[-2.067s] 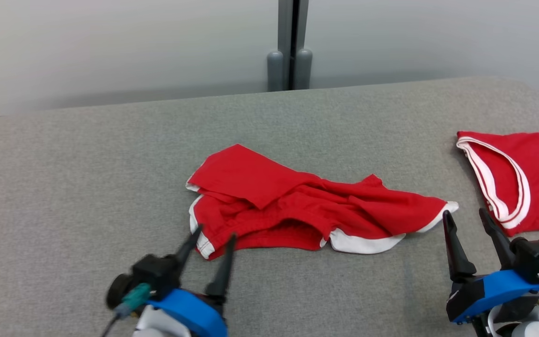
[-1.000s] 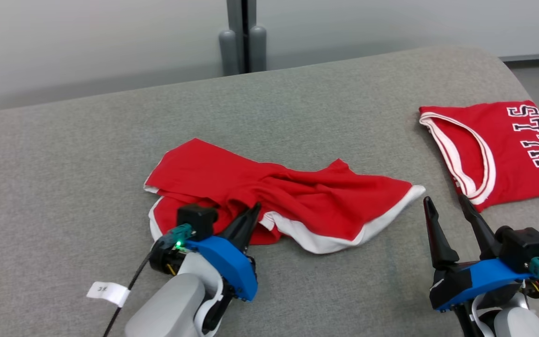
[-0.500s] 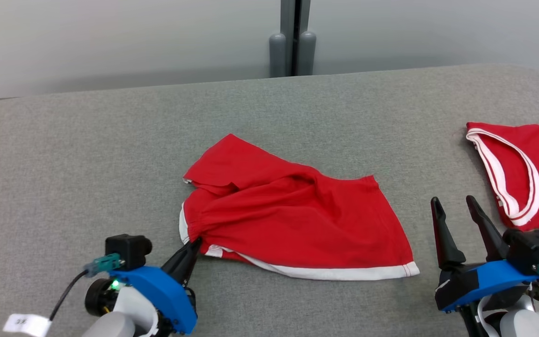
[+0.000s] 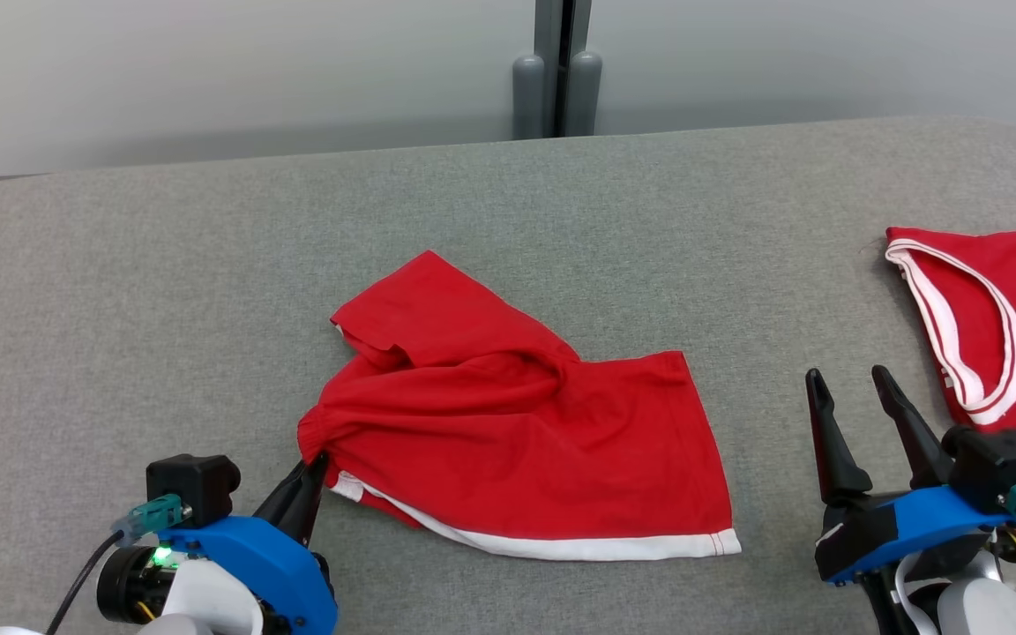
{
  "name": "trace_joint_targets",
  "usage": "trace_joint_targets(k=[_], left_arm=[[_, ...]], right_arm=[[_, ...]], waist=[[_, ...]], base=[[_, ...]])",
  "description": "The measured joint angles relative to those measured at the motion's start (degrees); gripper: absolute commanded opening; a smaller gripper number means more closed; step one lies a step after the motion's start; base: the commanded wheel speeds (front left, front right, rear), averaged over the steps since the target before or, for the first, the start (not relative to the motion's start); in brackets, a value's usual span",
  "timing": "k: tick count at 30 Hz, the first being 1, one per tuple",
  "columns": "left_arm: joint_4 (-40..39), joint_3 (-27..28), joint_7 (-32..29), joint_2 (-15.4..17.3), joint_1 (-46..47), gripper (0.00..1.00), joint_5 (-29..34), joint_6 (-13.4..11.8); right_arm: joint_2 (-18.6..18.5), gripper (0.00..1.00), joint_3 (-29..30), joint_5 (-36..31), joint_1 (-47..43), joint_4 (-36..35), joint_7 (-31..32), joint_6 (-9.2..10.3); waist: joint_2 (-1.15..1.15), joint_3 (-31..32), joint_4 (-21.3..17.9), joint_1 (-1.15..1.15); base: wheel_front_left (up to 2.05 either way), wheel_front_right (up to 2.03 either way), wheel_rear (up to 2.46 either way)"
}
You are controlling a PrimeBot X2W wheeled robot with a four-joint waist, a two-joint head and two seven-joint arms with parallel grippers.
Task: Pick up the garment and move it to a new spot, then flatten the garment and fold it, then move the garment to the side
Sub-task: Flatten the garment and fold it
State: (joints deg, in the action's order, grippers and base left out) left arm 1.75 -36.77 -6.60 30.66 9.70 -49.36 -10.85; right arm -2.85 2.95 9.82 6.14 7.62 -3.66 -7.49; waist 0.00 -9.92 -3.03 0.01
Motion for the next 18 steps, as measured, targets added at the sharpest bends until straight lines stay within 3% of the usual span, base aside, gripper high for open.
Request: trace_joint_targets(k=[1, 6, 18], left_arm=[[1.18, 0.29, 0.97, -0.78, 0.29, 1.0, 0.19, -0.33], [7.21, 0.34, 4.46, -3.75, 1.02, 1.0, 0.86, -0.58], [11.74, 4.98, 19.33, -6.9, -1.86, 1.0, -0.88, 4.31]], right_arm=[[0.0, 1.0, -0.1, 0.18, 0.25, 0.08, 0.0, 0.01], [0.0, 1.0, -0.27, 0.23, 0.55, 0.3, 0.02, 0.01], [0.0, 1.0, 2.49, -0.63, -0.6, -0.59, 0.68, 0.01]], waist=[[0.0, 0.11, -0.12, 0.0], [0.0, 1.06, -0.73, 0.0], [0.0, 3.99, 1.41, -0.01]], base=[[0.0, 0.0, 0.0], [0.0, 0.0, 0.0], [0.0, 0.0, 0.0]])
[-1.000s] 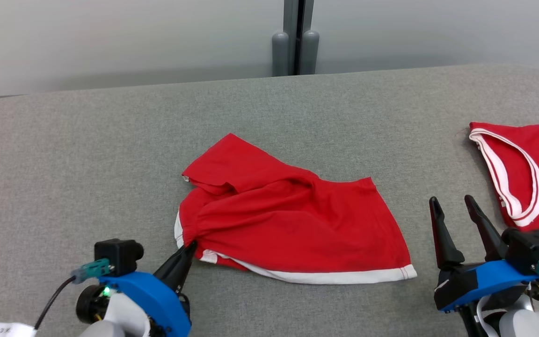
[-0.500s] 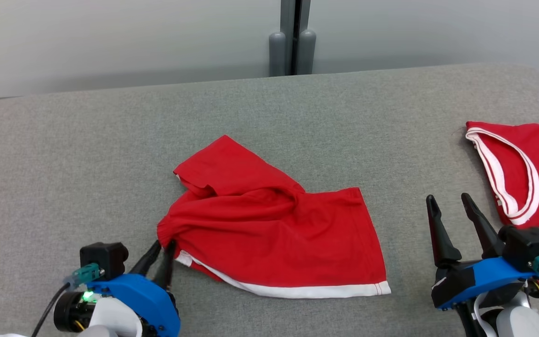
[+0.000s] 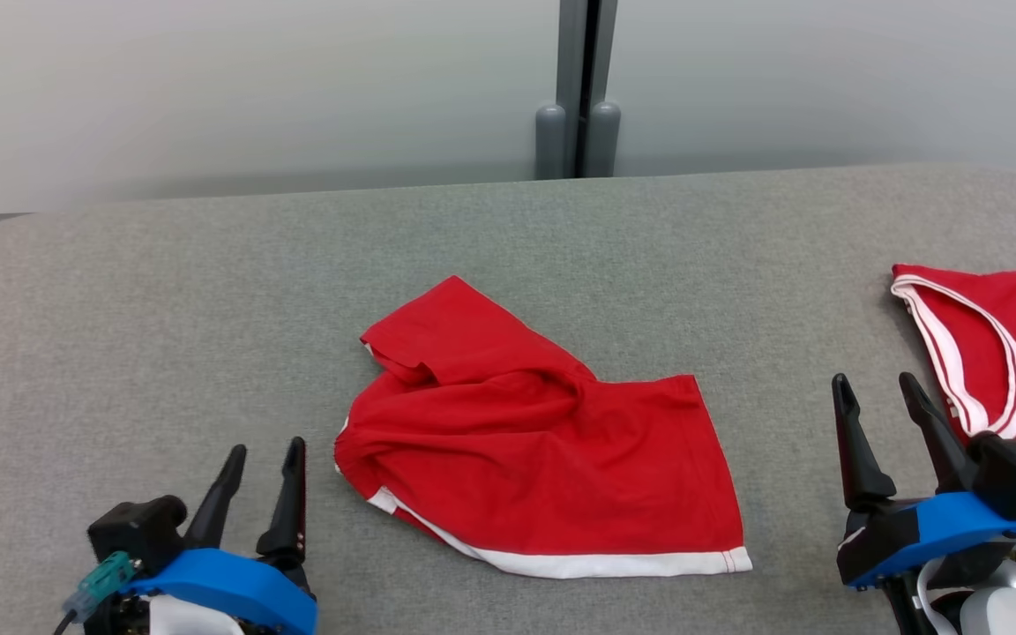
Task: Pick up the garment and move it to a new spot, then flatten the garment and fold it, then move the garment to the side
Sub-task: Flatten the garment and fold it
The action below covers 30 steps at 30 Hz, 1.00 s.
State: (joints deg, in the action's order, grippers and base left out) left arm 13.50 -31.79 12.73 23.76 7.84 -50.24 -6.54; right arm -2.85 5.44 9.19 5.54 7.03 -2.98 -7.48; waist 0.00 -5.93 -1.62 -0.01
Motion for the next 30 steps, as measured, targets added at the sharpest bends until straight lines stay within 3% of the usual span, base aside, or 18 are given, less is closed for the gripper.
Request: trace_joint_targets(k=[6, 13, 18, 30], left_arm=[[0.4, 6.14, 2.19, -0.93, -0.86, 1.0, 4.5, 1.02], [-2.05, 14.5, 2.26, -4.78, -3.71, 1.0, 12.43, 3.1], [-0.94, 14.86, 2.26, -5.65, -4.17, 1.0, 14.57, 4.05], [-0.12, 14.21, 0.82, -5.43, -5.29, 1.0, 14.86, 3.05]], right_arm=[[0.01, 1.0, 0.71, -0.08, -1.15, -0.63, 1.1, 0.0], [0.0, 1.0, 0.12, -1.18, -2.52, -0.78, 1.47, 0.0], [0.0, 1.0, -1.07, -1.69, -4.04, -0.1, 1.29, 0.0], [-0.01, 1.0, -2.76, -1.55, -4.89, 0.32, 0.03, 0.0]], waist=[[0.0, 1.64, 1.46, 0.0], [0.0, 3.37, 2.28, 0.0], [0.0, 4.6, 2.5, 0.0], [0.0, 6.37, 1.23, 0.0]], base=[[0.0, 0.0, 0.0], [0.0, 0.0, 0.0], [0.0, 0.0, 0.0], [0.0, 0.0, 0.0]])
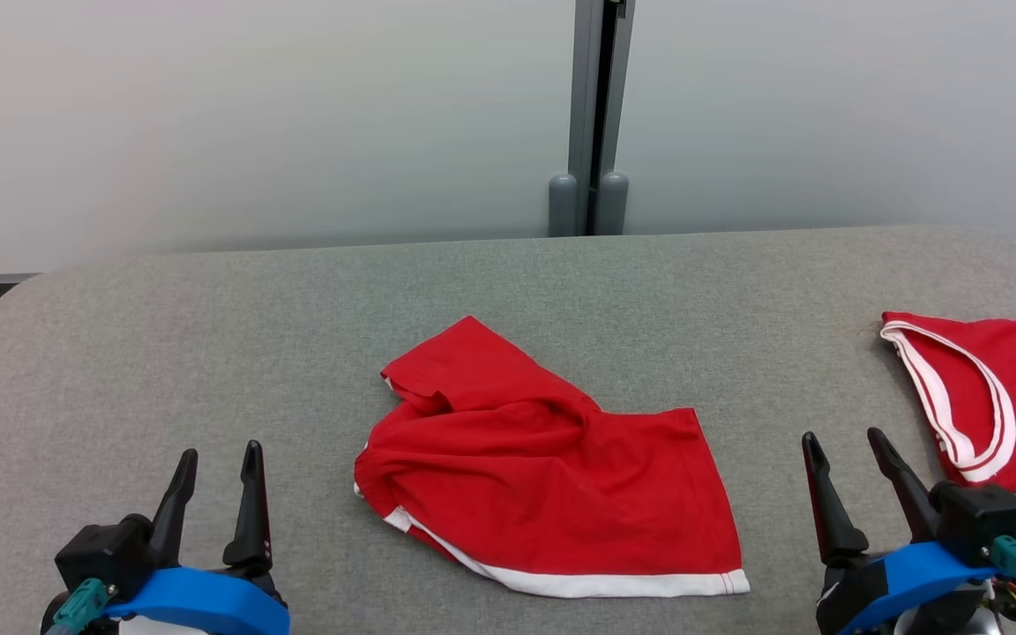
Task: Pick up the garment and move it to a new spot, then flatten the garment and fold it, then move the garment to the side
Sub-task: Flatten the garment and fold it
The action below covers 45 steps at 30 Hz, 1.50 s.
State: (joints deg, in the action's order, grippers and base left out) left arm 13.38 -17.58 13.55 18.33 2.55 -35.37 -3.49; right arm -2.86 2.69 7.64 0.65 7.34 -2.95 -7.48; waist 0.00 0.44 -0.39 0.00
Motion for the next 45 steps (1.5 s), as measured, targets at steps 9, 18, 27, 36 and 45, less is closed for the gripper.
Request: trace_joint_targets(k=[9, 18, 27, 36, 45], left_arm=[[-1.4, -0.29, -0.69, 0.48, -0.7, 1.0, -0.34, -0.48], [-0.33, -4.08, -3.74, 0.48, -0.66, 1.0, 0.27, 0.96], [9.36, -9.06, -7.43, -3.68, 1.05, 1.0, -1.53, 5.59], [17.12, -10.12, -7.6, -6.11, 6.23, 1.0, -2.47, 7.53], [22.02, -9.99, -7.49, -7.38, 8.55, 1.0, -4.32, 8.59]], right_arm=[[0.01, 1.0, -0.08, 0.13, 0.24, -0.12, -0.13, 0.0], [0.01, 1.0, -1.07, 0.55, 0.69, 0.27, -0.15, -0.01], [0.01, 1.0, -1.67, 0.92, 1.02, 1.11, -0.4, 0.0], [0.01, 1.0, -3.2, 1.2, 1.37, 1.6, -0.4, 0.0], [0.01, 1.0, -3.78, 1.67, 1.77, 2.15, -0.67, 0.0]], waist=[[0.0, -1.07, -0.25, 0.0], [0.0, -2.59, 0.18, 0.0], [0.0, -3.67, -0.58, 0.01], [0.0, -4.92, -2.02, 0.01], [0.0, -5.62, -3.25, 0.01]], base=[[0.0, 0.0, 0.0], [0.0, 0.0, 0.0], [0.0, 0.0, 0.0], [0.0, 0.0, 0.0], [0.0, 0.0, 0.0]])
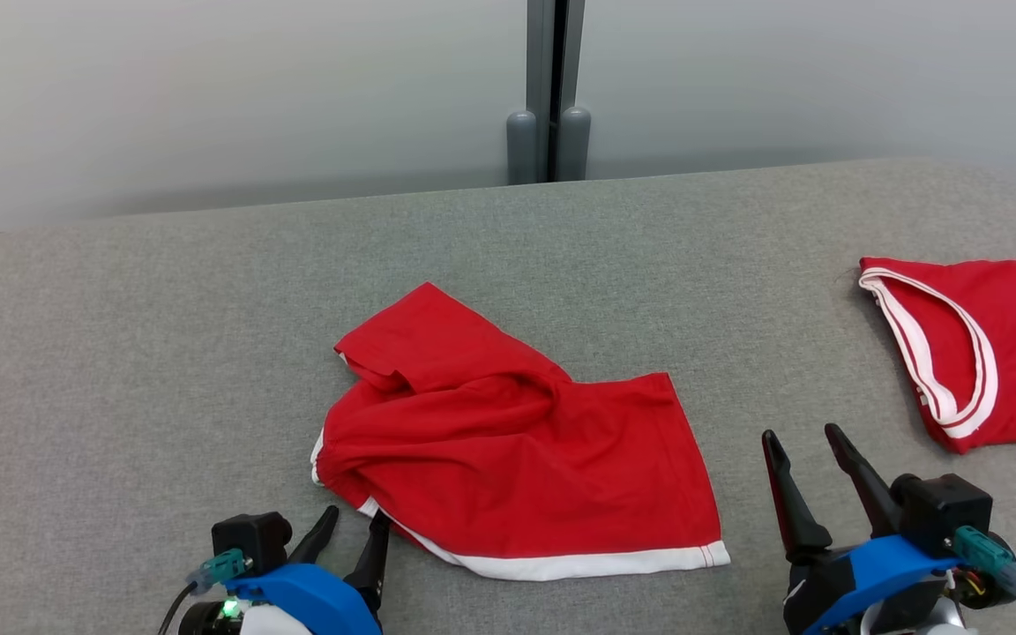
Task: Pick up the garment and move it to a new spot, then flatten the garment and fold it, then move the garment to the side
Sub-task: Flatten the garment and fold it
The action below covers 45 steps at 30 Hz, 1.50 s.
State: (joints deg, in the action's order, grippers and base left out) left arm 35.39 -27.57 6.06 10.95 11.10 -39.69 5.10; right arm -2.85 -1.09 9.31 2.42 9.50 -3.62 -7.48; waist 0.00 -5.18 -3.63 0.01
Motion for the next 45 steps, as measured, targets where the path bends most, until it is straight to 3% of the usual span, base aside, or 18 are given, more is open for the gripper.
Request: trace_joint_targets(k=[3, 4, 5, 6, 8, 17, 29, 33, 34, 36, 37, 38, 45], left_arm=[[0.73, -0.25, 0.11, -0.36, 0.8, 1.0, -0.77, 0.62], [0.79, -0.34, 0.3, -0.48, 1.11, 0.95, -1.02, 0.97], [0.88, -0.48, 0.43, -0.63, 1.3, 0.78, -1.38, 1.12], [1.0, -0.65, 0.43, -0.77, 1.42, 0.39, -1.82, 1.3], [1.19, -1.0, 0.2, -0.88, 1.71, 0.0, -2.69, 1.6], [0.74, -3.18, 1.05, -0.23, 1.88, 0.0, -4.2, 2.01], [-0.62, -4.48, 2.14, 1.2, 0.98, 0.0, -4.65, 2.02], [-0.71, -4.53, 2.61, 1.4, 1.01, 0.0, -4.66, 2.03], [-0.73, -4.59, 2.63, 1.42, 1.02, 0.0, -4.66, 2.03], [-0.77, -4.7, 2.72, 1.49, 1.05, 0.0, -4.66, 2.03], [-0.79, -4.71, 2.89, 1.53, 1.1, 0.0, -4.65, 2.03], [-0.79, -4.74, 2.94, 1.57, 1.17, 0.0, -4.65, 2.03], [-1.78, -4.92, 4.67, 1.7, 1.81, 0.0, -4.6, 2.04]], right_arm=[[-0.01, 1.0, -0.86, 0.57, -0.01, 0.27, 0.48, 0.0], [0.0, 1.0, -1.23, 0.87, -0.03, 0.44, 0.57, -0.01], [0.0, 1.0, -1.56, 0.97, -0.04, 0.55, 0.93, 0.0], [-0.01, 1.0, -1.94, 1.04, -0.07, 0.74, 1.21, 0.0], [-0.01, 1.0, -3.07, 1.71, -0.16, 1.31, 2.69, 0.0], [0.01, 1.0, -3.23, 2.74, -2.92, 3.68, 11.8, 0.0], [-0.01, 1.0, -7.2, 2.85, -2.8, 6.91, 17.7, 0.01], [-0.01, 0.65, -7.3, 3.53, -2.41, 7.22, 17.56, 0.01], [-0.01, 0.45, -7.2, 3.66, -2.2, 7.47, 17.41, 0.01], [-0.01, 0.31, -6.61, 4.04, -1.6, 8.02, 17.28, 0.0], [-0.01, 0.07, -6.35, 4.34, -1.3, 8.28, 17.05, 0.0], [-0.01, 0.0, -6.08, 4.53, -0.99, 8.68, 16.62, 0.0], [0.0, 0.0, -4.99, 6.49, 1.85, 9.81, 13.01, 0.0]], waist=[[0.0, -0.22, -0.09, 0.0], [0.0, -0.27, -0.09, 0.0], [0.0, -0.31, -0.07, 0.0], [0.0, -0.35, -0.06, 0.0], [0.0, -0.4, 0.0, 0.0], [0.0, -0.55, 0.7, -0.01], [0.0, -1.68, 2.03, -0.01], [0.0, -1.92, 1.97, -0.01], [0.0, -1.95, 1.93, -0.01], [0.0, -2.01, 1.84, -0.01], [0.0, -2.06, 1.78, -0.01], [0.0, -2.1, 1.7, 0.0], [0.0, -1.79, 1.92, 0.0]], base=[[0.0, 0.0, 0.0], [0.0, 0.0, 0.0], [0.0, 0.0, 0.0], [0.0, 0.0, 0.0], [0.0, 0.0, 0.0], [0.0, 0.0, 0.0], [0.0, 0.0, 0.0], [0.0, 0.0, 0.0], [0.0, 0.0, 0.0], [0.0, 0.0, 0.0], [0.0, 0.0, 0.0], [0.0, 0.0, 0.0], [0.0, 0.0, 0.0]])
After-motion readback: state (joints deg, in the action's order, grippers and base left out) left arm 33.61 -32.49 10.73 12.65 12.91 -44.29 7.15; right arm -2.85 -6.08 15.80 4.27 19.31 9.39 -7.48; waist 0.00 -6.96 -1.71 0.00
